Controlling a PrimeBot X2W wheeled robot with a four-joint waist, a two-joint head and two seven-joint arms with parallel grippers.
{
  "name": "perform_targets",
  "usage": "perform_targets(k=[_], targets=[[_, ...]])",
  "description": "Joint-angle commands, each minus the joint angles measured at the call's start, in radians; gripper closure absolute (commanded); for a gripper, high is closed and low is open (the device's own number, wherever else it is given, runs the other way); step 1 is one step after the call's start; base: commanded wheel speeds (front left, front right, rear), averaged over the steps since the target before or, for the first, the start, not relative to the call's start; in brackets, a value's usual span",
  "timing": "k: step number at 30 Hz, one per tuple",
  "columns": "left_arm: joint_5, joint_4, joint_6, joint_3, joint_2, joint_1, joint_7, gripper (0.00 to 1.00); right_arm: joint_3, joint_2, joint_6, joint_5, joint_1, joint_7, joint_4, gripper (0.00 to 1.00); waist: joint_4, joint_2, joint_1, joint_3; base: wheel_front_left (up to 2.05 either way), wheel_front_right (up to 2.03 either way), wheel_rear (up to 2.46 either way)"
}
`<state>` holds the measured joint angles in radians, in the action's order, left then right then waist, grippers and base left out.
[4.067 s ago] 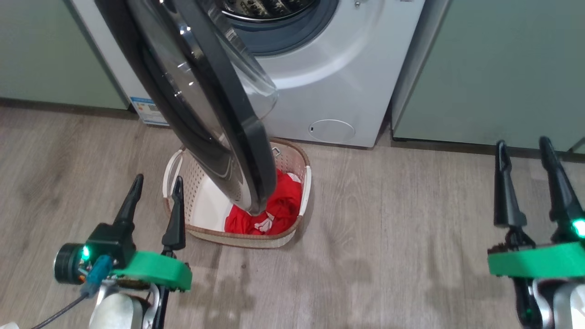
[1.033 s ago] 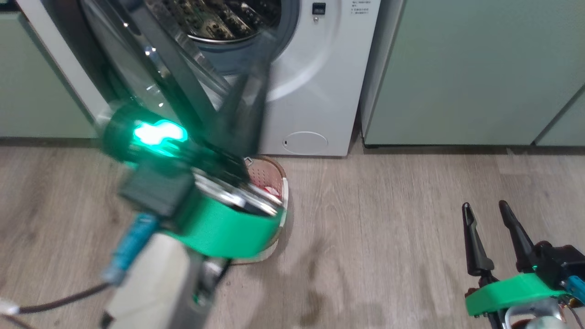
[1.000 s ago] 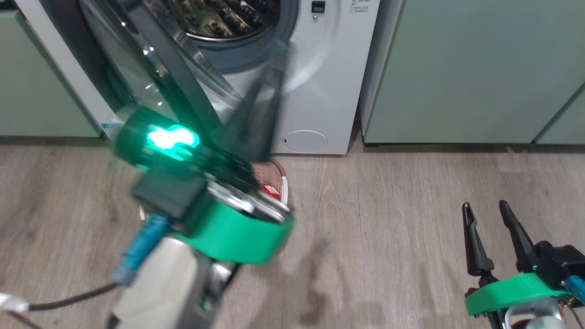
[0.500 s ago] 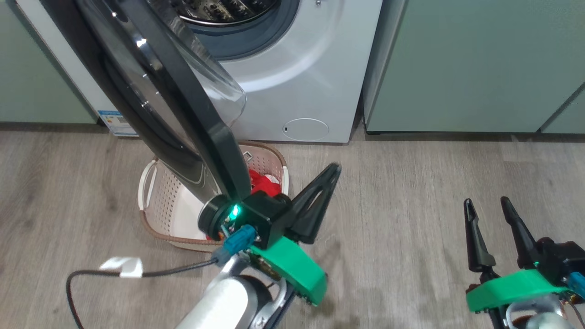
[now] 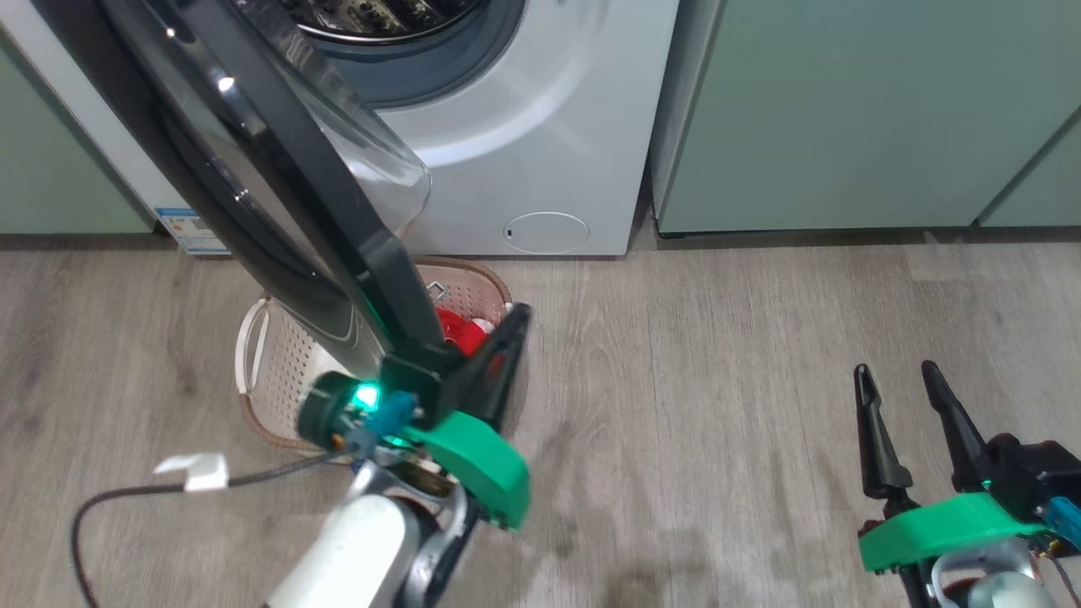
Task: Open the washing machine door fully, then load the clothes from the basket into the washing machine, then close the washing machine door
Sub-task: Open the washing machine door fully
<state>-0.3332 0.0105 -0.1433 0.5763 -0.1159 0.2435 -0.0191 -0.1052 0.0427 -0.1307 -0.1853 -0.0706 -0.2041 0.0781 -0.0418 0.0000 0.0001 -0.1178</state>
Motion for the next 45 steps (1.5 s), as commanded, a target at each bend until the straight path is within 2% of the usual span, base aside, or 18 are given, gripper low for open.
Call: perform_targets(k=[1, 11, 23, 36, 45], targets=[[0.003, 0.029, -0.013, -0.051, -0.019, 0.048, 0.008, 1.00, 0.018, 0.008, 0.000, -0.005, 0.039, -0.014, -0.026, 0.00, -0.002, 0.0000, -0.0001, -0.003, 0.00, 0.00, 0.00], [0.003, 0.046, -0.065, -0.112, -0.055, 0.027, 0.020, 1.00, 0.013, 0.008, 0.000, -0.011, 0.042, -0.017, -0.021, 0.00, 0.008, 0.0000, -0.0001, -0.015, 0.00, 0.00, 0.00], [-0.019, 0.056, -0.079, -0.127, -0.061, 0.001, 0.033, 1.00, 0.008, 0.008, 0.000, -0.010, 0.047, -0.017, -0.013, 0.00, 0.040, 0.0000, -0.0001, -0.014, 0.00, 0.00, 0.00], [-0.040, 0.069, -0.100, -0.144, -0.074, -0.046, 0.047, 1.00, 0.014, 0.008, 0.000, 0.001, 0.042, -0.002, -0.018, 0.00, 0.159, 0.0000, -0.0001, 0.001, 0.00, 0.00, 0.00], [-0.043, 0.099, -0.126, -0.148, -0.073, -0.087, 0.064, 1.00, 0.000, 0.008, 0.000, 0.015, 0.039, 0.016, -0.035, 0.00, 0.282, 0.0000, -0.0001, -0.008, 0.00, 0.00, 0.00]])
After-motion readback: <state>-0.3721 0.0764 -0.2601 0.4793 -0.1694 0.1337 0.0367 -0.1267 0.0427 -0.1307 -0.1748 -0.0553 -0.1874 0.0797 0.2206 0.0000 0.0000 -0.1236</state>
